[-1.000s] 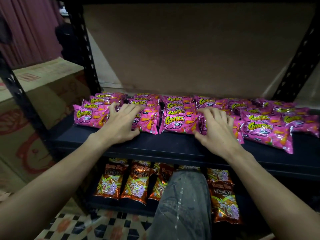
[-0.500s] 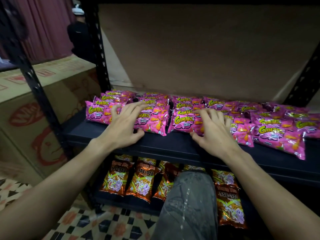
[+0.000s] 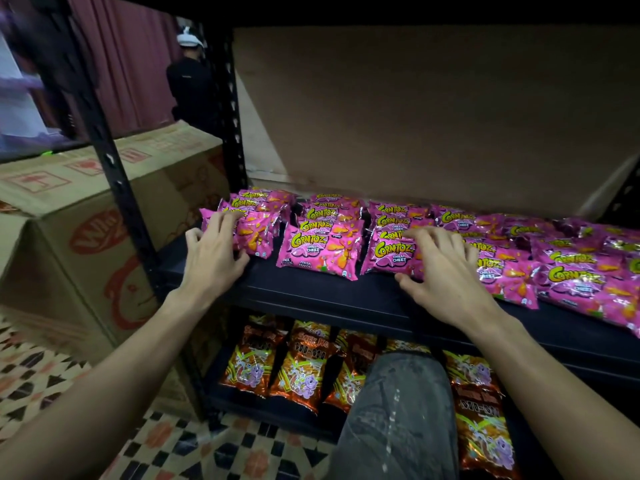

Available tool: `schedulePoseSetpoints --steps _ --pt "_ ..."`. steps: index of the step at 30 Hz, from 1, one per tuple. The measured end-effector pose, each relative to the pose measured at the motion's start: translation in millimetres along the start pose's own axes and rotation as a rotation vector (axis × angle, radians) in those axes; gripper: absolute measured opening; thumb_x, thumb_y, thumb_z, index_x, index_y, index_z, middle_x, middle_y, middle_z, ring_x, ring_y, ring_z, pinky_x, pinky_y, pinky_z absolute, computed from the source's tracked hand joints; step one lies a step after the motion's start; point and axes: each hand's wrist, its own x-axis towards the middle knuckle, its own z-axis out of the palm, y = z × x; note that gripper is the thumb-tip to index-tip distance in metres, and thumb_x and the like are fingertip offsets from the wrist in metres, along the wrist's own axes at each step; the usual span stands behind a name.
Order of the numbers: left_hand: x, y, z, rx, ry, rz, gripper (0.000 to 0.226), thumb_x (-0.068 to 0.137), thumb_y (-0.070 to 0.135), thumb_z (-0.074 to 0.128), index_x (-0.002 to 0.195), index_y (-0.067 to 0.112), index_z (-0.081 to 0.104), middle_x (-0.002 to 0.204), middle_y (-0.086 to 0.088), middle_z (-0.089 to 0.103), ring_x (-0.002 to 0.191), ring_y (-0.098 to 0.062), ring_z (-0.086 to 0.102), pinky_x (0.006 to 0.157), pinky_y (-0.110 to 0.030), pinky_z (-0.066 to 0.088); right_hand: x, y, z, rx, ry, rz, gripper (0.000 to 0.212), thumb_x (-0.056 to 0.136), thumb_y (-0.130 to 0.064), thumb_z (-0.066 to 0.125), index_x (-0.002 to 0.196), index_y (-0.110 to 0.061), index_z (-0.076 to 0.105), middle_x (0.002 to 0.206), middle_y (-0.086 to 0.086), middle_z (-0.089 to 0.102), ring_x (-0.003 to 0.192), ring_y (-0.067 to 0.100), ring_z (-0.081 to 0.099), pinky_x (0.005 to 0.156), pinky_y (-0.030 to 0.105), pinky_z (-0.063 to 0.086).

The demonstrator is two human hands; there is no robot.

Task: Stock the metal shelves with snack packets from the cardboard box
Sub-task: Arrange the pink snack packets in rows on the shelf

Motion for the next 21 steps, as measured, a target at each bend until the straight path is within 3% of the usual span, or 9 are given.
schedulePoseSetpoints --steps 5,13,17,21 --pt "2 2 -6 0.016 -0.005 0.025 0.068 0.071 0.015 0.069 0.135 0.019 0.046 0.129 -0.002 0.048 0.102 -0.023 0.051 0.079 -0.034 0.02 -2 4 -1 0.01 0.003 0.024 0.065 0.086 -0.039 0.07 0.143 -0.025 0.04 0.144 0.001 0.038 0.134 0.022 0.029 0.109 0.042 0.02" --pt "1 23 -20 -0.034 -0.01 0.092 0.06 0.074 0.013 0.067 0.131 0.018 0.049 0.126 -0.001 0.05 0.093 -0.024 0.051 0.085 -0.037 0.024 -10 12 -7 0.042 -0.001 0.066 0.063 0.087 -0.039 0.069 0.143 -0.027 0.04 0.144 0.0 0.039 0.133 0.021 0.029 0.108 0.043 0.021" --pt "5 58 -28 -0.172 -0.01 0.127 0.05 0.079 0.011 0.067 0.126 0.017 0.054 0.106 0.006 0.052 0.095 -0.021 0.056 0.089 -0.036 0.025 -21 18 -17 0.083 0.012 0.124 0.062 0.088 -0.04 0.068 0.142 -0.027 0.041 0.144 0.0 0.039 0.134 0.022 0.029 0.108 0.044 0.022" --pt "6 109 -26 -0.371 -0.078 0.253 0.034 0.082 0.014 0.066 0.115 0.021 0.06 0.104 0.009 0.059 0.078 -0.01 0.056 0.086 -0.037 0.041 -43 35 -31 0.09 -0.004 0.188 0.057 0.09 -0.042 0.065 0.14 -0.028 0.04 0.147 -0.001 0.034 0.136 0.021 0.026 0.11 0.042 0.017"
